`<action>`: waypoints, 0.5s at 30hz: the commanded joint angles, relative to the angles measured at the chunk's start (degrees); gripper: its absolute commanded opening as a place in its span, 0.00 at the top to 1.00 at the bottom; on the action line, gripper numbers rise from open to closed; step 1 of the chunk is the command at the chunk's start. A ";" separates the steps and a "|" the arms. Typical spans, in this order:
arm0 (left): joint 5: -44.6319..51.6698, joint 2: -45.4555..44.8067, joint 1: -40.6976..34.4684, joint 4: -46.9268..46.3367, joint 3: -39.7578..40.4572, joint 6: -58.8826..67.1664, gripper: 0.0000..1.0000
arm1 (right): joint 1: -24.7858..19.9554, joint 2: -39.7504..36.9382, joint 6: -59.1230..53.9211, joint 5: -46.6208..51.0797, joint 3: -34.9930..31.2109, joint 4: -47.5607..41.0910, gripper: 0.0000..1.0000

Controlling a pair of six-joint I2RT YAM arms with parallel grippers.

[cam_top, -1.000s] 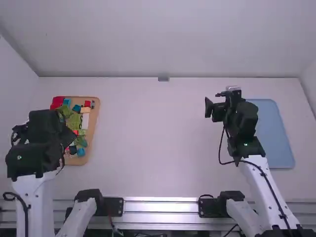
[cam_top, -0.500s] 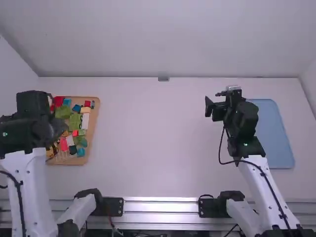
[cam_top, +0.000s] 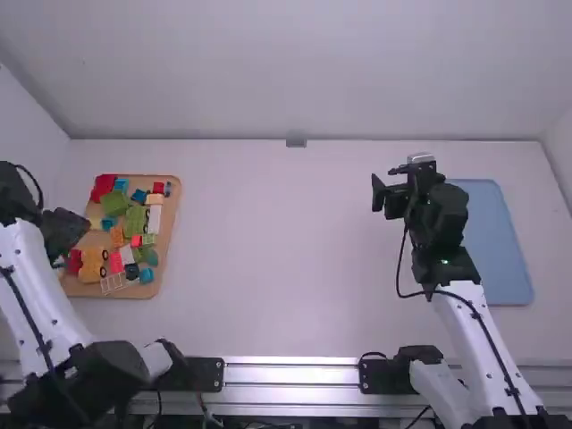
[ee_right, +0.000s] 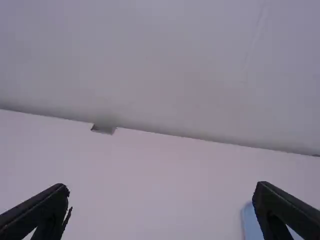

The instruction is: Assemble lego blocks to make yellow taxi

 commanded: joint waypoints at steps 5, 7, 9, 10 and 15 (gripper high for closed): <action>6.21 7.74 5.40 1.22 0.70 6.99 0.01 | -0.04 0.35 -0.72 0.20 2.10 0.83 0.01; 3.80 9.31 5.95 1.68 0.55 6.95 0.01 | -0.02 0.35 -1.70 0.26 2.10 0.83 0.01; 1.95 12.41 6.64 1.22 0.31 6.47 0.01 | -0.07 0.35 -2.60 0.20 2.10 0.83 0.02; 2.23 13.64 6.67 0.85 0.22 6.38 0.01 | -0.07 0.35 -2.73 0.20 2.10 0.83 0.01; 5.03 19.21 6.16 0.90 0.20 0.33 0.01 | -0.07 0.35 -2.73 0.24 2.10 0.98 0.01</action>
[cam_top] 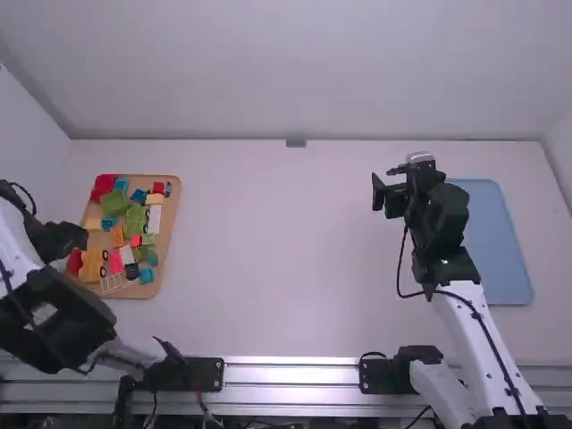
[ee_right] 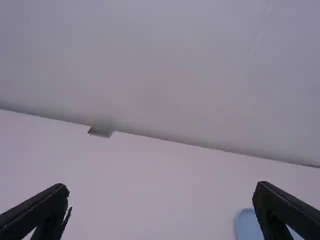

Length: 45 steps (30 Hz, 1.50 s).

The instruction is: Assemble lego blocks to make yellow taxi

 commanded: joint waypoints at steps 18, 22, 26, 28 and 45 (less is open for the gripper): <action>9.92 4.13 2.36 13.27 0.20 40.61 0.01 | -0.07 0.35 -1.62 0.02 2.10 -0.17 0.01; 15.74 5.68 2.36 14.95 0.20 49.62 0.01 | 0.28 0.35 -1.62 0.04 2.10 -0.22 0.01; 13.05 8.85 2.36 15.02 0.20 52.72 0.01 | 1.95 0.35 -1.64 0.02 2.10 0.09 0.01; 10.62 10.16 2.38 14.75 0.20 52.70 0.01 | 2.40 0.35 -1.64 0.02 2.10 0.26 0.01; 5.46 16.06 2.36 20.06 -5.81 59.74 0.19 | 2.36 0.35 -2.05 -0.02 2.08 2.71 0.01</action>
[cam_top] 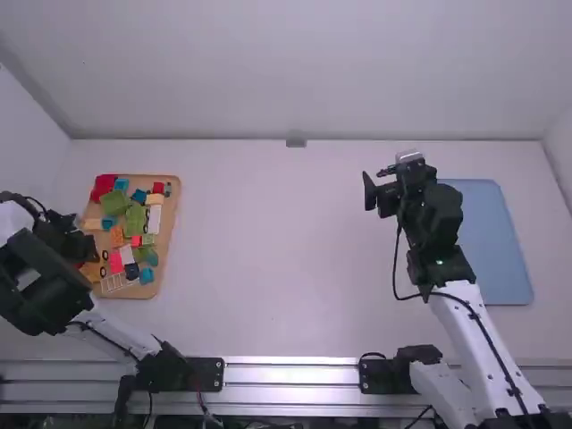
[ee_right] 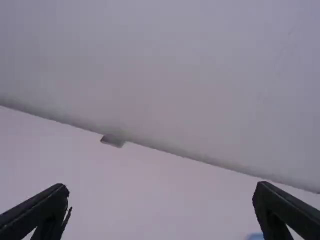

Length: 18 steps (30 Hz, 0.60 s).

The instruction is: Assemble lego blocks to make yellow taxi

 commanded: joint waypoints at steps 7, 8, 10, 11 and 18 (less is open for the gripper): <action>-0.44 0.44 0.07 7.17 -6.51 4.24 0.21 | -0.20 0.35 0.09 0.07 2.08 -0.17 0.02; -0.33 0.44 0.09 8.11 -6.91 4.24 0.24 | 0.11 0.35 0.11 0.11 2.05 -0.24 0.01; -0.20 0.44 0.46 9.03 -7.26 4.22 0.31 | 0.50 0.35 0.09 0.09 2.05 -0.33 0.01; -0.20 0.44 0.63 9.42 -7.65 4.24 0.32 | 0.72 0.35 0.11 0.09 2.05 -0.33 0.01; -0.83 0.44 0.81 11.41 -9.35 4.24 0.26 | -0.15 0.35 0.15 0.07 2.03 -0.57 0.01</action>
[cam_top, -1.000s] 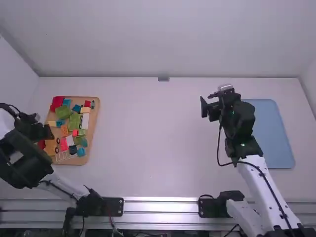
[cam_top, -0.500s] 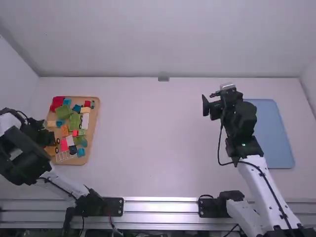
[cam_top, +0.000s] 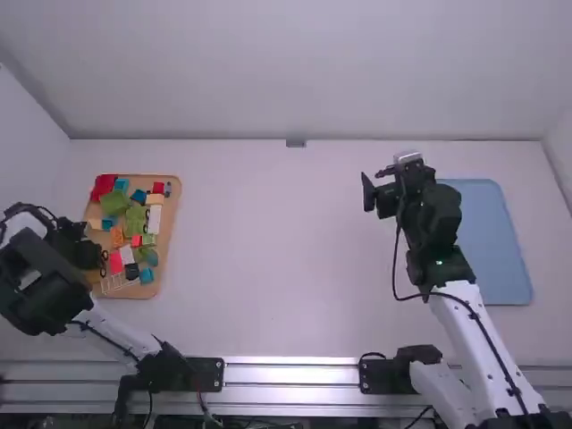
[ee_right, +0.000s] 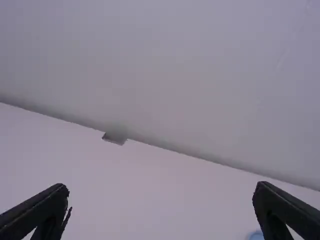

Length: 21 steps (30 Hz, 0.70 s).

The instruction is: Assemble lego blocks to make yellow taxi

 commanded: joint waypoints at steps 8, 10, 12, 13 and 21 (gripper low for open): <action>0.74 0.44 1.88 1.84 -1.01 0.42 0.20 | 0.39 0.35 0.17 0.00 2.05 -0.63 0.02; 2.03 0.44 2.49 1.92 -1.07 0.50 0.21 | 0.59 0.35 0.17 0.02 2.03 -0.68 0.02; 3.06 0.44 2.99 1.75 -1.09 0.87 0.21 | 0.39 0.35 0.20 0.00 2.03 -0.68 0.01; 3.96 0.44 2.93 1.79 -1.09 0.90 0.21 | 0.20 0.35 0.20 0.02 2.03 -0.66 0.02; 3.87 0.44 2.95 5.38 -4.04 2.16 0.21 | 0.42 0.35 0.17 0.00 2.03 -0.63 0.01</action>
